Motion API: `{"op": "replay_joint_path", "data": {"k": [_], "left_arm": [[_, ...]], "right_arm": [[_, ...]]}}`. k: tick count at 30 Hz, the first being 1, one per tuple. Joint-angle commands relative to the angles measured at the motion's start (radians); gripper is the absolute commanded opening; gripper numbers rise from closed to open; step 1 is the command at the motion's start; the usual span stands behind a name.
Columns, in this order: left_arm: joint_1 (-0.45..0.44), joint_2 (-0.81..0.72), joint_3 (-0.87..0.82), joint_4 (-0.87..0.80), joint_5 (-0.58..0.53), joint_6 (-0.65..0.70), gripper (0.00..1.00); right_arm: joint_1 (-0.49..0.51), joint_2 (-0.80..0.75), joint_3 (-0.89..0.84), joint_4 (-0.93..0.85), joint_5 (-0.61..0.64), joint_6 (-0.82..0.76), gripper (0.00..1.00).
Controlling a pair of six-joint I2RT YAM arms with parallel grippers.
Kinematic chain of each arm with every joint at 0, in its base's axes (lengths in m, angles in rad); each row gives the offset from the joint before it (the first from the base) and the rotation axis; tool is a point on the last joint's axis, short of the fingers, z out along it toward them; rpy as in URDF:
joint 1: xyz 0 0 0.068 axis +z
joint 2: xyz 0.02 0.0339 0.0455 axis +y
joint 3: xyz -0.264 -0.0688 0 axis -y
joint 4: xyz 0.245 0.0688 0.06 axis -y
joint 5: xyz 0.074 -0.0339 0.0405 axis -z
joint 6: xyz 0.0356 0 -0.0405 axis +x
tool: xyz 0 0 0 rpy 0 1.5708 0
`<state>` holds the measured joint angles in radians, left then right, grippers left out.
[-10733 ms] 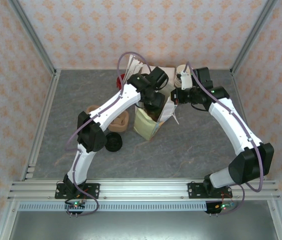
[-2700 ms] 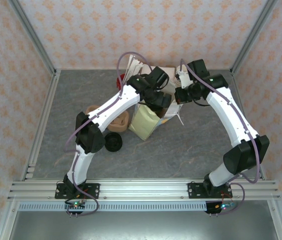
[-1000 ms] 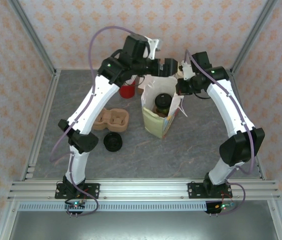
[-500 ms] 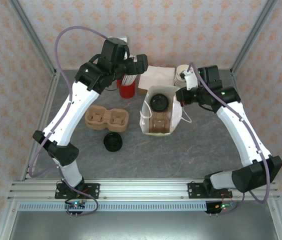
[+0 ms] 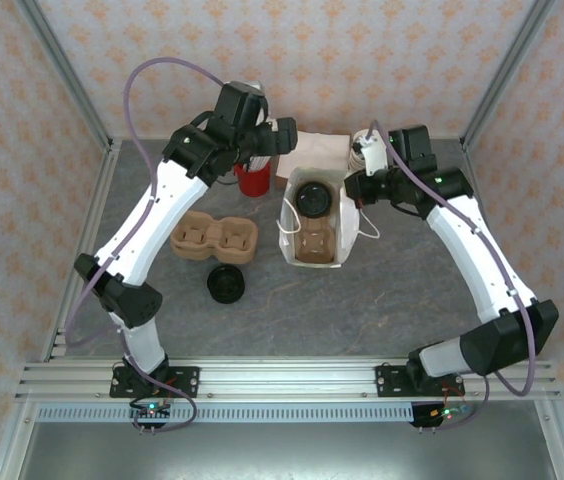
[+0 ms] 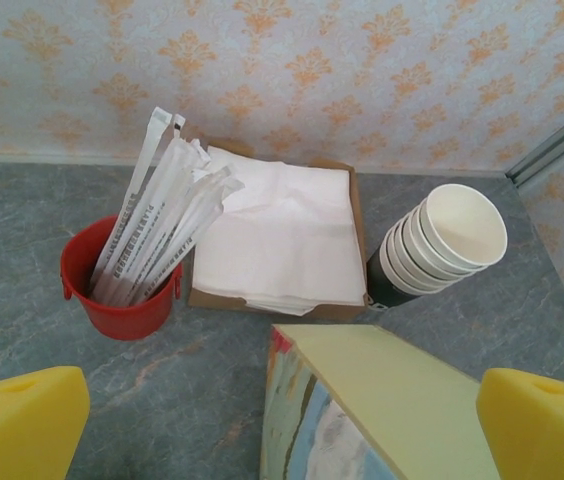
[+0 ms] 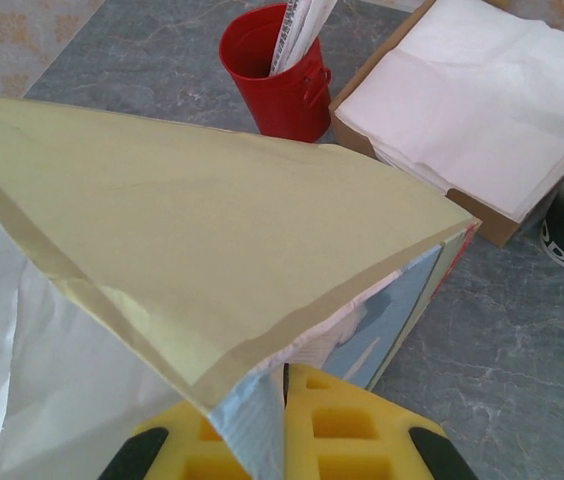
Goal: Pack the takeout coffee
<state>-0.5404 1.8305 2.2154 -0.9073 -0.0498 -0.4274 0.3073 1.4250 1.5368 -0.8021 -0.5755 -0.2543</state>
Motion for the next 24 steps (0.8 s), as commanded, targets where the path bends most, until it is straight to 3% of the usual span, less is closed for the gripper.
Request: {"op": "replay_joint_path", "data": {"k": [1, 11, 16, 24], "left_arm": [[0.019, 0.072, 0.107, -0.111, -0.073, -0.047, 1.00], [0.139, 0.297, 0.277, -0.143, -0.069, -0.101, 0.99], [0.184, 0.357, 0.282, -0.067, -0.055, -0.054, 0.95], [0.263, 0.473, 0.331, 0.078, 0.066, 0.038, 0.87]], "right_arm": [[0.004, 0.036, 0.061, -0.058, -0.050, 0.044, 0.00], [0.000, 0.128, 0.109, -0.093, -0.112, 0.094, 0.00], [0.001, 0.190, 0.140, -0.084, -0.166, 0.133, 0.00], [0.009, 0.244, 0.148, -0.033, -0.178, 0.135, 0.03]]}}
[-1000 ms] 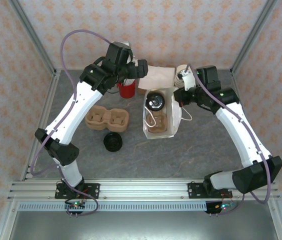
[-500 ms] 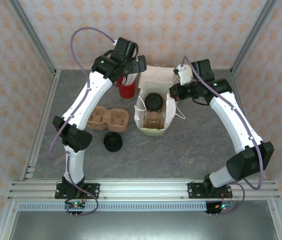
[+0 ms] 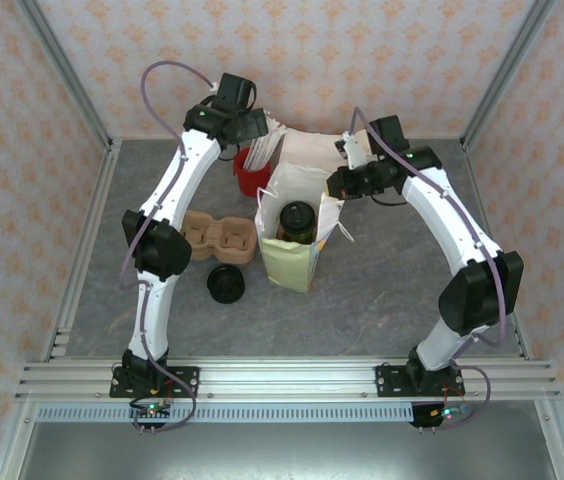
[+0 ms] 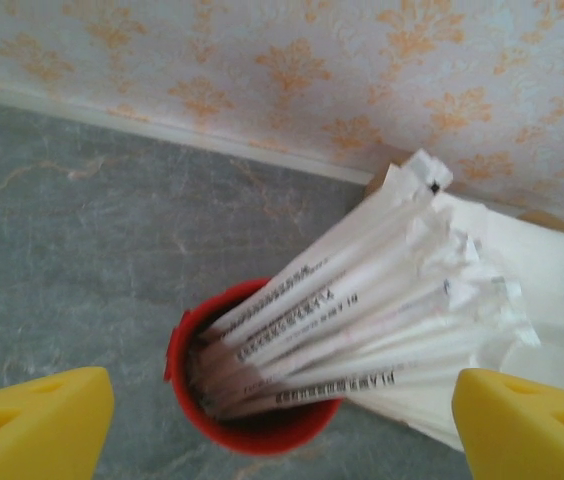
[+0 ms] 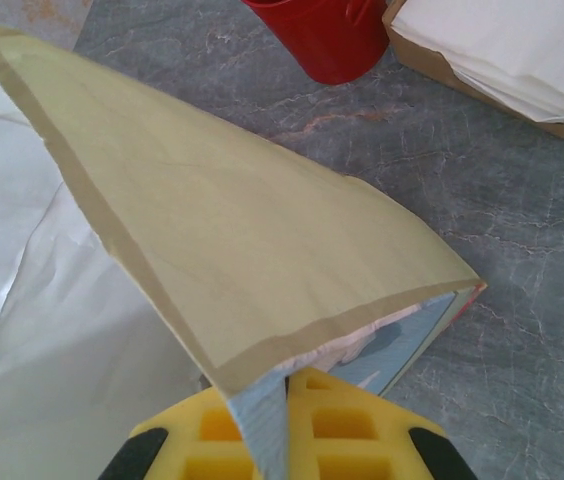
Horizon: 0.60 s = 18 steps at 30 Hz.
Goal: Pack the takeout coffee
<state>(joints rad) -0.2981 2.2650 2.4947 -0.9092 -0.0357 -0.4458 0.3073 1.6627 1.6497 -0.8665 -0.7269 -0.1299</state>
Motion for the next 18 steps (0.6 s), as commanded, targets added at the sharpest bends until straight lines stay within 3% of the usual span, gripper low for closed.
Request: {"op": "replay_joint_path", "data": {"k": [1, 9, 18], "left_arm": [[0.028, 0.055, 0.067, 0.089, 0.067, 0.060, 0.86], [0.090, 0.196, 0.215, 0.164, 0.221, 0.116, 0.78], [0.117, 0.243, 0.213, 0.243, 0.331, 0.142, 0.75]], "right_arm": [[0.009, 0.014, 0.037, 0.039, -0.027, 0.009, 0.04], [0.010, 0.064, 0.093, 0.017, -0.014, -0.049, 0.15], [0.010, 0.122, 0.181, 0.021, -0.016, -0.043, 0.33]]}}
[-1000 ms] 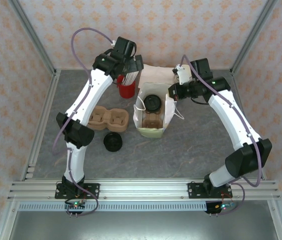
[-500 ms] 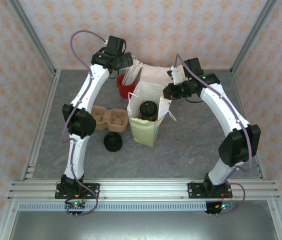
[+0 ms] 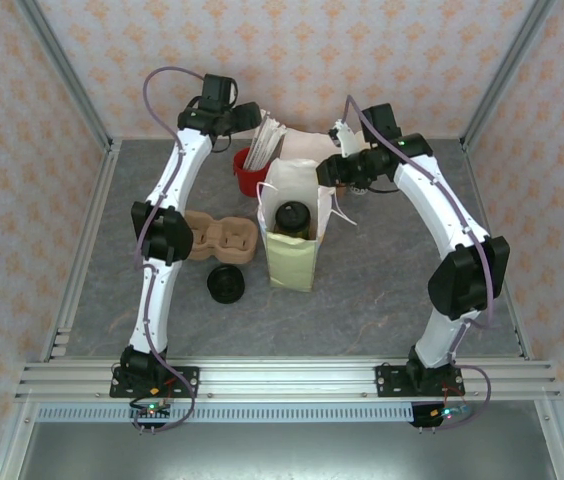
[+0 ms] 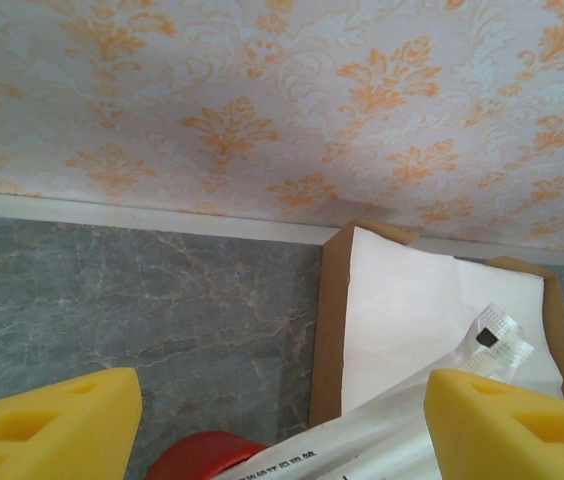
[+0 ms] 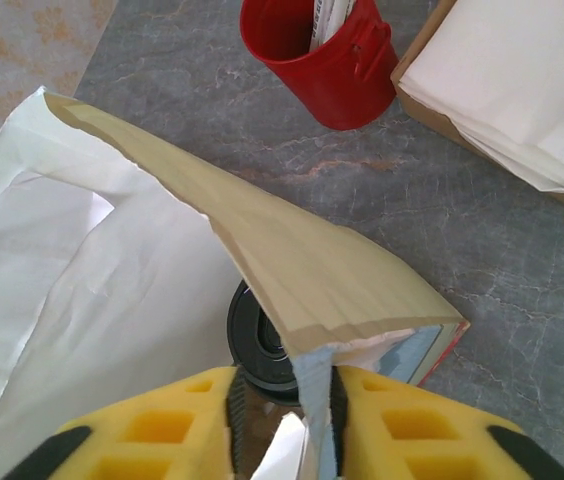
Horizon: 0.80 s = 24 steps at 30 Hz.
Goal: Pack the takeout coffee
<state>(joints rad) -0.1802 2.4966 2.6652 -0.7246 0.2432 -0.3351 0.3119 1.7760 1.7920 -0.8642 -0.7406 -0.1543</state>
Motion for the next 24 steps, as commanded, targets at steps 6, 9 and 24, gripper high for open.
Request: {"op": "replay_joint_path", "data": {"k": [6, 9, 24], "left_arm": [[0.001, 0.052, 0.075, 0.081, 0.059, 0.042, 0.74], [0.000, 0.068, 0.088, 0.088, 0.058, 0.044, 0.72], [0.009, 0.085, 0.095, 0.128, 0.144, 0.041, 0.68]], "right_arm": [[0.005, 0.024, 0.082, 0.007, 0.011, -0.023, 0.37], [0.004, 0.015, 0.083, 0.007, 0.024, -0.023, 0.38], [0.000, -0.022, 0.074, 0.009, 0.056, -0.004, 0.39]]}}
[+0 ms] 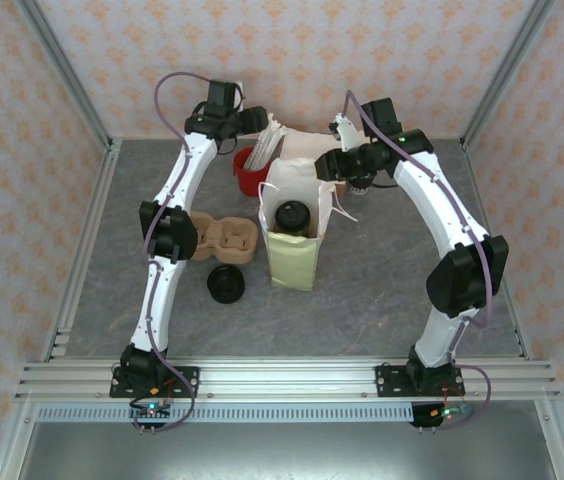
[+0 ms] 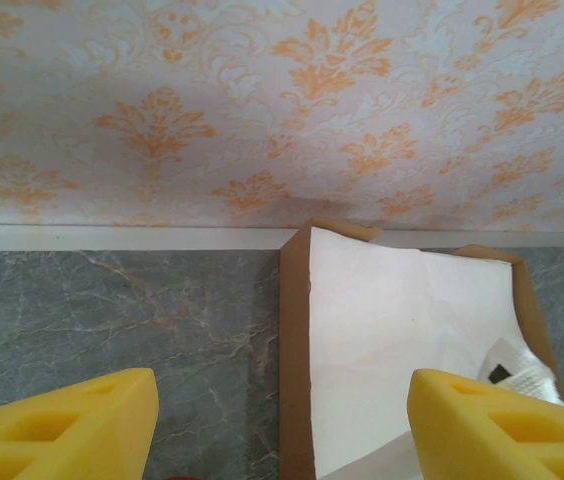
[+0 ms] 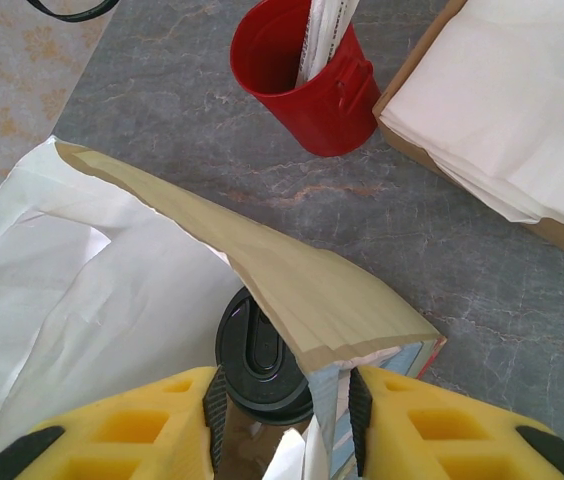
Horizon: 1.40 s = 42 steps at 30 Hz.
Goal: Pack the takeout coffee
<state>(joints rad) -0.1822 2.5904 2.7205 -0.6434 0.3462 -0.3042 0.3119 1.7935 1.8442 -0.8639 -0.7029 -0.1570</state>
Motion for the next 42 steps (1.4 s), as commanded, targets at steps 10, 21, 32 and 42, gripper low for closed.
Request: {"op": "replay_joint_path", "data": {"k": [10, 21, 32, 42], "left_arm": [[0.034, -0.067, 0.032, 0.045, 0.151, 0.018, 0.69], [0.039, -0.044, 0.032, 0.042, 0.257, 0.038, 0.67], [0.035, -0.023, 0.032, 0.061, 0.310, 0.030, 0.70], [0.033, -0.001, 0.039, 0.084, 0.255, 0.020, 0.76]], "right_arm": [[0.000, -0.039, 0.024, 0.000, 0.022, -0.009, 0.39], [0.001, -0.001, 0.075, -0.027, 0.004, -0.019, 0.38], [0.000, 0.015, 0.089, -0.034, -0.001, -0.018, 0.38], [0.001, 0.021, 0.090, -0.042, -0.001, -0.014, 0.38]]}}
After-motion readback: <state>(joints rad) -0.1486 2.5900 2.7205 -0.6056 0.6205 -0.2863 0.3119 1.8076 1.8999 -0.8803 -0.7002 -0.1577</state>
